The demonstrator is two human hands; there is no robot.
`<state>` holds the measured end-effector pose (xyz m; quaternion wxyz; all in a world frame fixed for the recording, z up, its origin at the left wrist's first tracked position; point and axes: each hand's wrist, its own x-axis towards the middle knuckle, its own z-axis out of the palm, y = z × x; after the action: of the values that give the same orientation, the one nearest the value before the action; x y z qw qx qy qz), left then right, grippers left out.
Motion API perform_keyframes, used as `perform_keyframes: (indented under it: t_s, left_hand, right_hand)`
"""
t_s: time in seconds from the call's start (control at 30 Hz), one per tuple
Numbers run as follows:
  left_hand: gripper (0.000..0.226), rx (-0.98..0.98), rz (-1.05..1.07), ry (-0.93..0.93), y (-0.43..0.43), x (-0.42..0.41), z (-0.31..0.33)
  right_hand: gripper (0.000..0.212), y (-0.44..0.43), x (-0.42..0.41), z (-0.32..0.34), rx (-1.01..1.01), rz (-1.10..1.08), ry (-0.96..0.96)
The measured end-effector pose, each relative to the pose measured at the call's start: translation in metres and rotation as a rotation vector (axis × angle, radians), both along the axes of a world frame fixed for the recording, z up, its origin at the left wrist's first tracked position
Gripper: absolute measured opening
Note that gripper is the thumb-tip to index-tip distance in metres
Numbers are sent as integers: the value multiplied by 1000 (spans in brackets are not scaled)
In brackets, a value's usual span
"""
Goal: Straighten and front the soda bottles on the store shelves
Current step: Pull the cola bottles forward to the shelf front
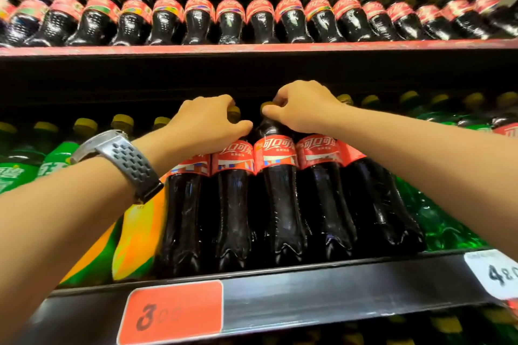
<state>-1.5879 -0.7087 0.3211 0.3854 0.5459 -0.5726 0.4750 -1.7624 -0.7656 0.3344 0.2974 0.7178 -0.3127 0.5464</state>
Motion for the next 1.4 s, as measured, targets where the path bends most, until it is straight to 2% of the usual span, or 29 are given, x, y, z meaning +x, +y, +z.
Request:
perform_keyframes:
  t_s: [0.1,0.2,0.27,0.33,0.43,0.57,0.73,0.9,1.0,1.07,1.13,1.27,1.4]
  left_hand:
    - [65,-16,3,-13,-1,-2,0]
    - [70,-91,-72,-116,-2,-10,1]
    - [74,-90,-124,-176,-3,-20,1]
    - [81,-36,-147,-200,-6,-30,1]
    - [89,30,-138,-197,-11,-41,1]
    - [78,59,-169,-150,-17,-44,1]
    - [69,30,-188,-175,-17,-55,1]
    - [63,1,-217,-291,-25,-78,-4]
    - [59,3,-203,-416,-35,-96,-10]
    - [59,51,-220,-523,-42,-109,-16]
    - [68,99,-225,-577,-49,-119,-23]
    - [109,75,-205,-499,-58,-129,-37]
    - [115,90,-245,-443,-56,-129,-38]
  right_hand:
    - [42,-1,-3,1,10,46,5]
    - [34,-3,-20,4,-5,100,-24]
    - [32,-6,-37,7,-50,26,-58]
    - [38,-8,-56,9,-90,-138,-71]
    - [47,-12,-82,8,-33,-226,-85]
    - [43,-19,-104,2,63,-191,-62]
    - [38,-23,-113,-1,77,-108,-18]
    - [27,-25,-121,2,120,-13,3]
    - [32,-27,-137,3,90,50,-56]
    - [33,-30,-153,2,53,14,-85]
    - [33,-36,-173,-2,32,-57,-94]
    - [42,-49,-204,-10,35,-253,-86]
    - [48,-58,-218,-20,91,-297,-78]
